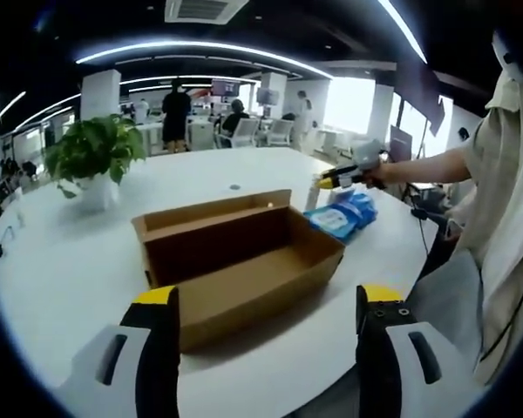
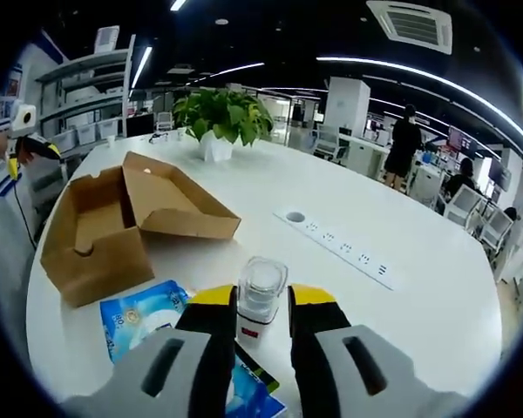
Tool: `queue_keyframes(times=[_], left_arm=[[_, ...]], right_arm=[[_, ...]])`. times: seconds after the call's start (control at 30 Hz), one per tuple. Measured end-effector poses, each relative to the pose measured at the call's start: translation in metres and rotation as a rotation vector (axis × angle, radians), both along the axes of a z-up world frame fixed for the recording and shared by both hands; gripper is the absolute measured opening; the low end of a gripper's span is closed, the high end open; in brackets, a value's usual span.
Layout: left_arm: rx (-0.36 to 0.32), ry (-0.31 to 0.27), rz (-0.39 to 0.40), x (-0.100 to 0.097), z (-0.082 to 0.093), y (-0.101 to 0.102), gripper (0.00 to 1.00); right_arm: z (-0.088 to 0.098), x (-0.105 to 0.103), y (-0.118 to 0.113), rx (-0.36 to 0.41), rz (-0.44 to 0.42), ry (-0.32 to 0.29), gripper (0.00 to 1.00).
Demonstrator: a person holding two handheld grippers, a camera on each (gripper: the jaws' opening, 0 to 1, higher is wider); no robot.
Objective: Operate the shoe box by opening the lid, removing the specified soft item, and placing it in the target area until the item is outside and the box remains undamaged.
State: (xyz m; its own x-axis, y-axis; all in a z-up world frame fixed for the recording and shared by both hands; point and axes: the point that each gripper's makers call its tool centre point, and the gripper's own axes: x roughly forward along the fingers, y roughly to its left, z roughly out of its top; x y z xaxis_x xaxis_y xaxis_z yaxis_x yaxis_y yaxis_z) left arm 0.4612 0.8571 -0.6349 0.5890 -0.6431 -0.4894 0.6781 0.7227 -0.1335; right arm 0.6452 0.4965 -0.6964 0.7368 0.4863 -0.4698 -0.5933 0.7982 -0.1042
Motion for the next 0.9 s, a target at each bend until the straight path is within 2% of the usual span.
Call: queue_keyframes(times=[0.53,0.9], left_arm=[[0.008,0.008,-0.003,0.0005,-0.0060,0.0000,0.81],[0.005,0.010,0.000,0.0017,-0.0081,0.0003,0.81]], right_arm=[[0.0012,-0.0077,-0.0007,0.005,-0.026,0.028,0.16],[0.0095,-0.0089,-0.0059,-0.014,0.018,0.020,0.21]])
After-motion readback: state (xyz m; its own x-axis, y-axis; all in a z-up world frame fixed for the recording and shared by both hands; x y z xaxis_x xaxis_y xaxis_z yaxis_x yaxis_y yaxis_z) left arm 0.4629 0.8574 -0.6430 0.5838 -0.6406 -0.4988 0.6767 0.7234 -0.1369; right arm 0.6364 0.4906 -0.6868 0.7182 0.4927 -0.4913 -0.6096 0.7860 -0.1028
